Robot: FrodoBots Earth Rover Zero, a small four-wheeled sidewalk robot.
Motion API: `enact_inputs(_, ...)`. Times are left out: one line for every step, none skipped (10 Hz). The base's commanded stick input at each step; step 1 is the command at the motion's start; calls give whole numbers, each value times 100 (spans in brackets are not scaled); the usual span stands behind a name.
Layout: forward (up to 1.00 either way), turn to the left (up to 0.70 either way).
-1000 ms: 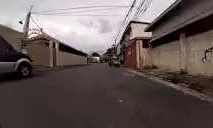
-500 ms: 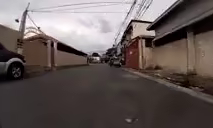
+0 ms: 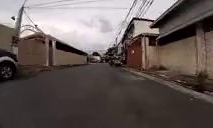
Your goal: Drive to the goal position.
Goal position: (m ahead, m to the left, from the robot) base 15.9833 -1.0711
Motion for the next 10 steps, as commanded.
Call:
enact_inputs(100, 0)
enact_inputs(100, 0)
enact_inputs(100, 0)
enact_inputs(100, 0)
enact_inputs(100, 0)
enact_inputs(100, 0)
enact_inputs(100, 0)
enact_inputs(100, 0)
enact_inputs(100, 0)
enact_inputs(100, 0)
